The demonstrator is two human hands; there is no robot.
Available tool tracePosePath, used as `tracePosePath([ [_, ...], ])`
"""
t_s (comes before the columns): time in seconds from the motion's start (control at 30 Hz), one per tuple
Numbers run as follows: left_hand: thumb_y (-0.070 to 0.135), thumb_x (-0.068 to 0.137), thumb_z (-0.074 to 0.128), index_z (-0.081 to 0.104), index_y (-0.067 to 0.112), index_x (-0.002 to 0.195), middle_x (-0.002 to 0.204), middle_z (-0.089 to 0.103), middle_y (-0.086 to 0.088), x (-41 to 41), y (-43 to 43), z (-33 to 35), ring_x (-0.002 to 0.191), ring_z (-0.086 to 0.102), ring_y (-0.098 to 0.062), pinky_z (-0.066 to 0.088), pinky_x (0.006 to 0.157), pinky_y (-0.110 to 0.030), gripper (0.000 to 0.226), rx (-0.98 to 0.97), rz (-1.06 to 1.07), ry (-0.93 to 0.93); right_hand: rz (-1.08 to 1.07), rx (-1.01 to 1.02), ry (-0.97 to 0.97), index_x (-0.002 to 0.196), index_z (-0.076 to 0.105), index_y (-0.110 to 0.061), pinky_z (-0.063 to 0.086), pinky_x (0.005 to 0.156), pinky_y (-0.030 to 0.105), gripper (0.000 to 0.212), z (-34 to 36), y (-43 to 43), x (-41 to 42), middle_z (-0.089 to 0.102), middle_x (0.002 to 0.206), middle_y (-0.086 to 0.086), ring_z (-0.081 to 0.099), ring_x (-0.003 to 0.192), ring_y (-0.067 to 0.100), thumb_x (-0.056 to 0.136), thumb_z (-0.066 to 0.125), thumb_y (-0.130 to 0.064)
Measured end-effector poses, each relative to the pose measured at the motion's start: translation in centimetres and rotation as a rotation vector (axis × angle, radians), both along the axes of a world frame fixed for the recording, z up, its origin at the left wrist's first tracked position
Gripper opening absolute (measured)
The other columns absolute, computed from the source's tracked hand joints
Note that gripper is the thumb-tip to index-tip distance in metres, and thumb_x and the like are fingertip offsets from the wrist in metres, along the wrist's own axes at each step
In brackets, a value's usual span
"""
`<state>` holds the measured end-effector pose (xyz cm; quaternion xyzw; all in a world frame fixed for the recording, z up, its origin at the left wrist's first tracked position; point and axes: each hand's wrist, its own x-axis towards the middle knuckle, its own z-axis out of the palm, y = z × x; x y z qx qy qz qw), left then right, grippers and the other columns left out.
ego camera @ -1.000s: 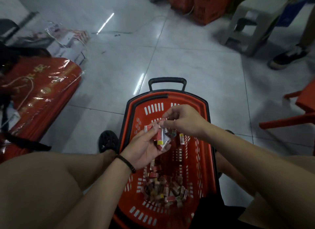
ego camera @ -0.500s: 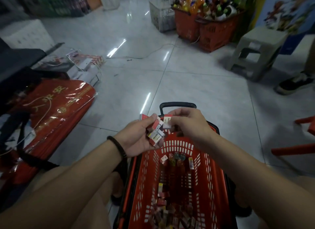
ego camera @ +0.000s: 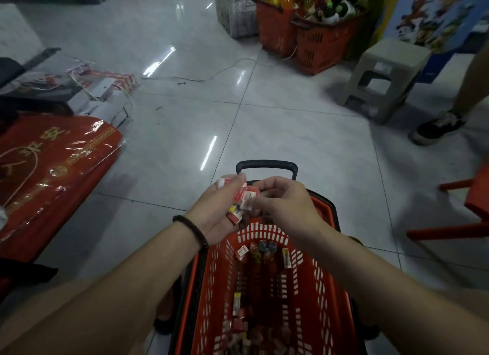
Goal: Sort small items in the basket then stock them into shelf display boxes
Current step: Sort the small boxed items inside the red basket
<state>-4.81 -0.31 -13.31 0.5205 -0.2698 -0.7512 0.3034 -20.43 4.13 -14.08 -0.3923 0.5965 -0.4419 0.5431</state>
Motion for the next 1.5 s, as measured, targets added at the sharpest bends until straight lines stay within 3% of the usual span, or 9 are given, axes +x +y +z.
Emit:
tracePosePath([
  [0.23,0.008,0.105,0.048,0.067,0.012,0.128,0.121,0.07,-0.02,0.8,-1.2,0.0,0.091,0.07,-0.029,0.059,0.062,-0.036,0.03,-0.038,0.105,0.049,-0.071,0.052,-0.067,0.107,0.075,-0.011,0.064,0.068,0.038,0.017,-0.4,-0.7,0.1,0.078,0.094,0.016,0.076,0.076,0.027,0.091,0.078,-0.004],
  [0.4,0.003,0.103,0.057,0.071,0.013,0.124,0.113,0.075,-0.02,1.1,-1.0,-0.6,0.078,0.07,-0.024,0.054,0.062,-0.035,0.026,-0.173,0.061,-0.025,-0.072,0.069,-0.153,0.11,0.076,-0.006,0.06,0.074,0.042,0.016,-0.6,-0.8,0.4,0.077,0.103,0.024,0.072,0.083,0.03,0.094,0.075,-0.004],
  [0.57,0.007,0.103,0.061,0.071,0.014,0.122,0.114,0.076,-0.018,1.4,-0.5,-1.0,0.091,0.073,-0.028,0.058,0.067,-0.036,0.023,-0.203,-0.019,-0.096,-0.025,0.094,-0.207,0.111,0.075,-0.004,0.056,0.078,0.041,0.027,-1.0,-0.2,0.6,0.078,0.106,0.021,0.074,0.087,0.033,0.094,0.08,-0.023],
  [0.77,0.006,0.104,0.059,0.07,0.011,0.124,0.12,0.074,-0.021,1.4,0.0,-1.2,0.109,0.071,-0.039,0.055,0.1,-0.053,0.023,-0.23,-0.138,-0.112,-0.087,0.126,-0.274,0.113,0.075,-0.002,0.059,0.066,0.033,0.026,-1.4,-0.2,0.8,0.079,0.103,0.022,0.077,0.087,0.036,0.092,0.082,-0.015],
  [0.97,0.01,0.106,0.058,0.07,0.013,0.123,0.123,0.071,-0.021,3.1,-1.3,0.0,0.101,0.071,-0.029,0.06,0.08,-0.039,0.021,-0.219,-0.181,-0.197,-0.121,0.134,-0.339,0.11,0.077,-0.002,0.059,0.066,0.031,0.018,-2.0,-0.9,-0.2,0.073,0.091,0.018,0.07,0.075,0.023,0.094,0.079,-0.009],
  [1.13,0.014,0.107,0.057,0.071,0.02,0.117,0.115,0.075,-0.009,6.0,-2.7,1.1,0.109,0.072,-0.027,0.062,0.095,-0.048,0.019,-0.264,-0.402,-0.499,-0.296,0.403,-0.339,0.11,0.074,0.0,0.064,0.091,0.038,0.025,-7.3,-1.2,0.3,0.079,0.107,0.016,0.077,0.1,0.027,0.088,0.083,-0.009],
  [1.27,0.012,0.106,0.058,0.072,0.019,0.112,0.111,0.074,-0.009,6.9,-3.2,0.7,0.106,0.072,-0.026,0.064,0.09,-0.043,0.017,-0.227,-0.413,-0.553,-0.467,0.677,-0.296,0.112,0.066,-0.009,0.065,0.077,0.045,0.038,-14.8,-0.5,3.7,0.076,0.103,0.013,0.077,0.092,0.03,0.082,0.089,-0.015],
  [1.37,0.014,0.107,0.058,0.071,0.019,0.115,0.111,0.074,-0.009,6.7,-3.6,0.1,0.102,0.073,-0.025,0.062,0.076,-0.033,0.016,-0.219,-0.405,-0.524,-0.611,0.784,-0.264,0.107,0.062,-0.01,0.062,0.087,0.049,0.046,-19.8,0.2,6.4,0.073,0.097,0.01,0.073,0.086,0.031,0.077,0.095,-0.021],
  [1.5,0.016,0.106,0.059,0.069,0.021,0.12,0.116,0.071,-0.004,6.3,-4.0,-0.3,0.106,0.07,-0.024,0.063,0.073,-0.03,0.018,-0.202,-0.469,-0.476,-0.574,0.76,-0.31,0.111,0.075,-0.004,0.062,0.068,0.038,0.028,-24.5,0.5,9.7,0.078,0.095,0.012,0.071,0.07,0.02,0.088,0.081,-0.019],
])
